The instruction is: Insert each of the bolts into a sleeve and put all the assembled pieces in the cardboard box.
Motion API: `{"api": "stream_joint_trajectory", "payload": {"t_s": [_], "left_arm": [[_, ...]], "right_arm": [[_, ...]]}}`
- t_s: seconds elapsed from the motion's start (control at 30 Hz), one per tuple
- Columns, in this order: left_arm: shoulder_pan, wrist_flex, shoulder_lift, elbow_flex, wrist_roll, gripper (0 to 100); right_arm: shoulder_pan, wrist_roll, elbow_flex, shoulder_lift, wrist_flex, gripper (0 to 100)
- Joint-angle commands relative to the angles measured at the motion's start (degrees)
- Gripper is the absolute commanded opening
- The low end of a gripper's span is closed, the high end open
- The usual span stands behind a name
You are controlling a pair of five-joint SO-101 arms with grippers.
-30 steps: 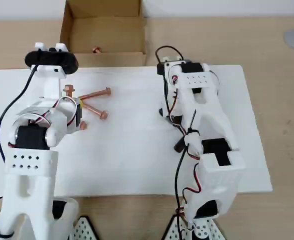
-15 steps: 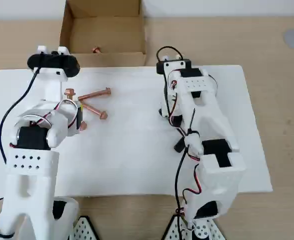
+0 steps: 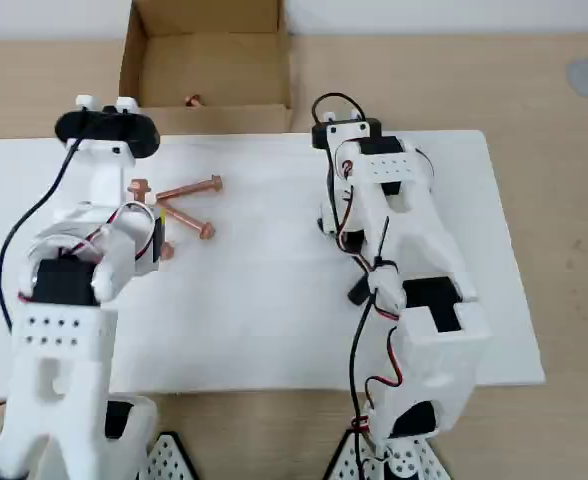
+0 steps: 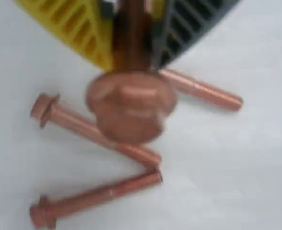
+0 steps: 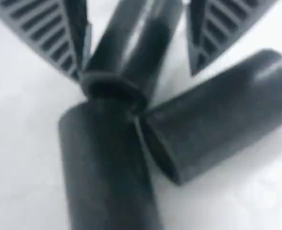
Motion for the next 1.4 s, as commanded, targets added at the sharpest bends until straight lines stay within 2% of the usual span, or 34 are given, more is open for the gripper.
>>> {"api": "stream_joint_trajectory", "payload": {"t_s": [0.0, 0.1, 0.2, 0.57, 0.83, 1.07, 1.27, 1.37], "left_arm": [[0.62, 0.79, -6.90, -0.44, -0.88, 1], [0.62, 2.55, -12.35, -0.44, -3.87, 1], [0.62, 4.92, -17.27, -0.62, -6.86, 1], [0.18, 5.10, -30.20, 1.32, -7.03, 1], [0.09, 5.01, -44.44, 2.81, -7.03, 1], [0.00, 0.35, -55.87, 12.84, -7.30, 1], [-6.86, -0.35, -55.43, 13.45, -6.95, 1], [-10.90, -3.08, -55.43, 13.80, -1.23, 1]], "right_arm": [[1.10, 0.53, -1.27, 1.98, -1.23, 11.7], [1.10, 0.53, -1.36, 1.89, -1.14, 4.1], [1.10, 0.44, -1.36, 1.98, -1.14, 1.0], [1.10, 0.09, -5.05, 1.71, 1.67, 1.0], [1.10, -1.58, -18.33, 1.71, 12.13, 1.0], [1.01, -3.08, -30.90, 1.71, 18.02, 1.0], [0.04, -3.25, -45.93, 1.71, 25.58, 1.0], [-2.42, -3.25, -52.88, 1.71, 27.87, 1.0]]}}
